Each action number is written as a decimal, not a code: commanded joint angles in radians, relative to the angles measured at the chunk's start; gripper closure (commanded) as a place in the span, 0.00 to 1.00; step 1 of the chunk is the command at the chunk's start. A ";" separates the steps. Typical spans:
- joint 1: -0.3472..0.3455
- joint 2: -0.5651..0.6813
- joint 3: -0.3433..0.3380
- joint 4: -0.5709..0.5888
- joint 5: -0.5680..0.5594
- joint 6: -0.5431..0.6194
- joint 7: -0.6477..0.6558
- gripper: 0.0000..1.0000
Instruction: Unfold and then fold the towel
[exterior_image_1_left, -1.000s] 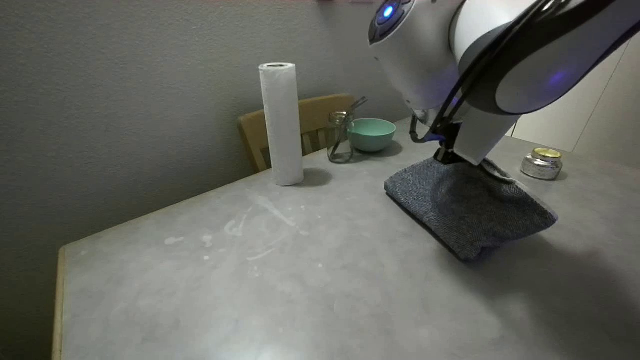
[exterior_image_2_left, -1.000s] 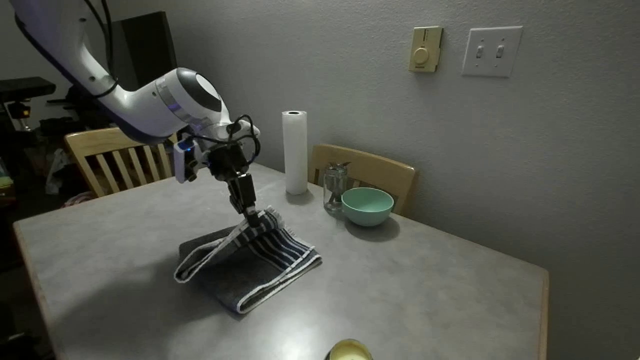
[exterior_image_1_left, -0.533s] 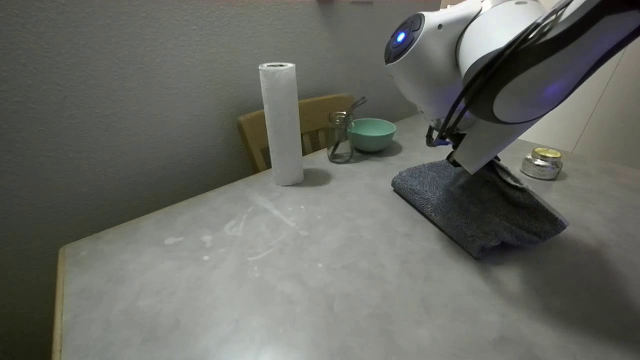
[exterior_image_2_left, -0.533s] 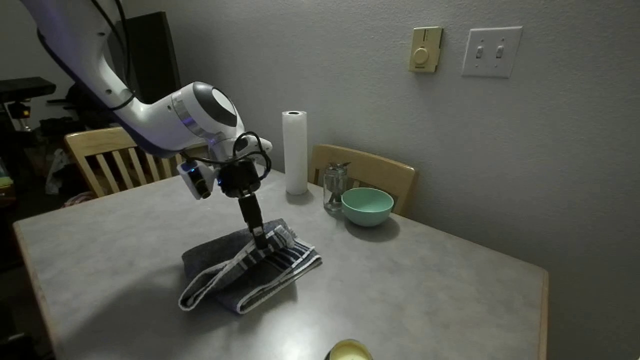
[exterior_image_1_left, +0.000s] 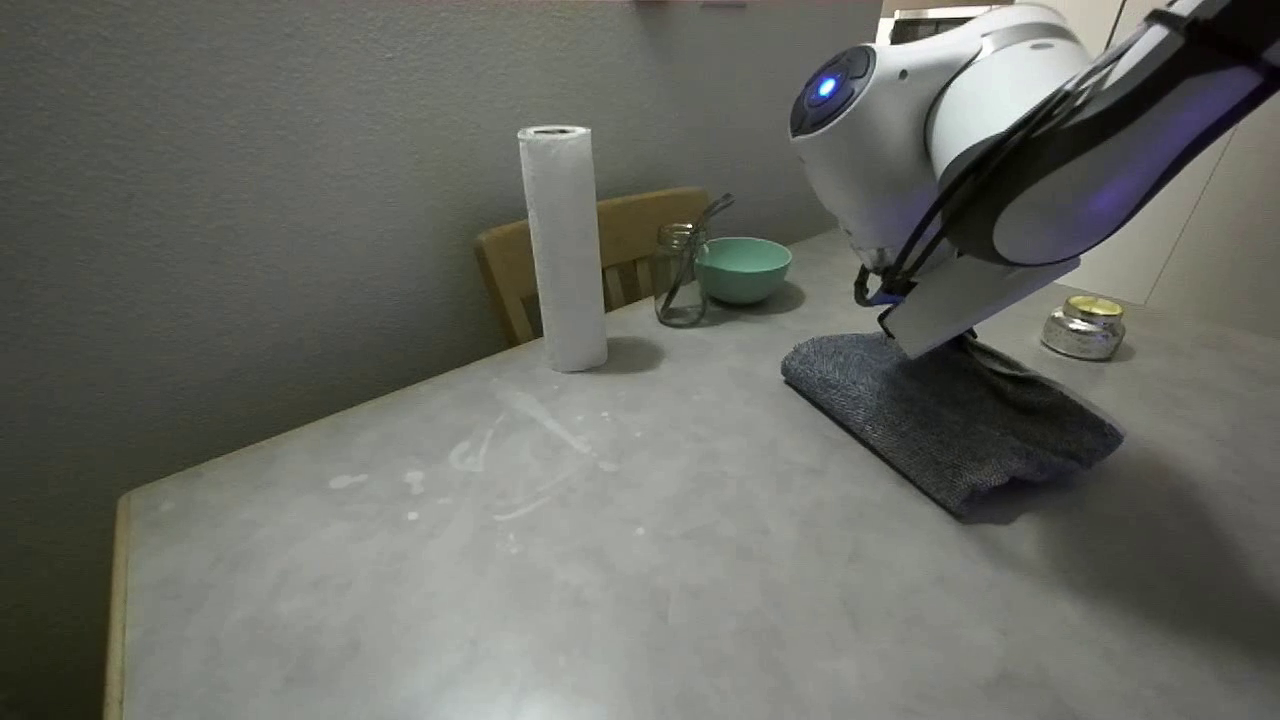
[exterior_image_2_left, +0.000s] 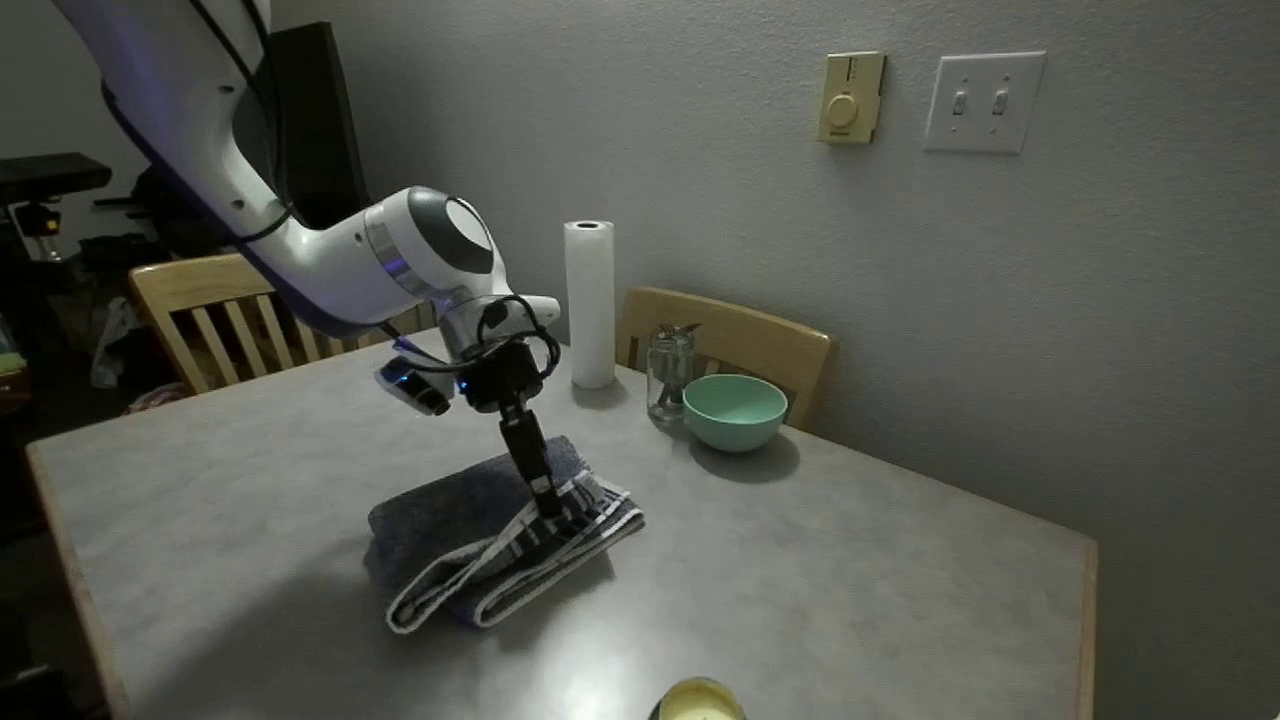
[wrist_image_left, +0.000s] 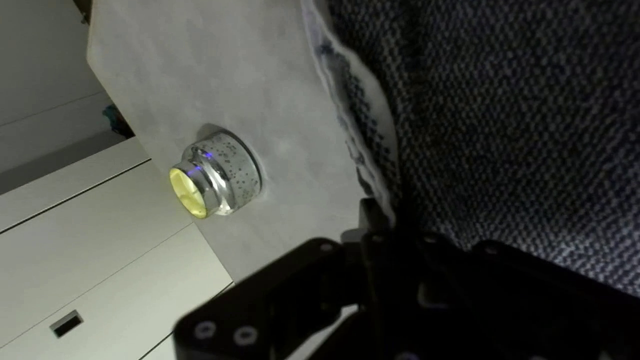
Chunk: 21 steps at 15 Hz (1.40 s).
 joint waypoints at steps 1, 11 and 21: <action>-0.012 0.026 -0.021 -0.004 -0.069 0.110 0.091 0.98; -0.026 0.055 -0.013 -0.008 -0.104 0.157 0.201 0.62; 0.028 0.076 0.022 0.029 -0.080 0.022 0.186 0.00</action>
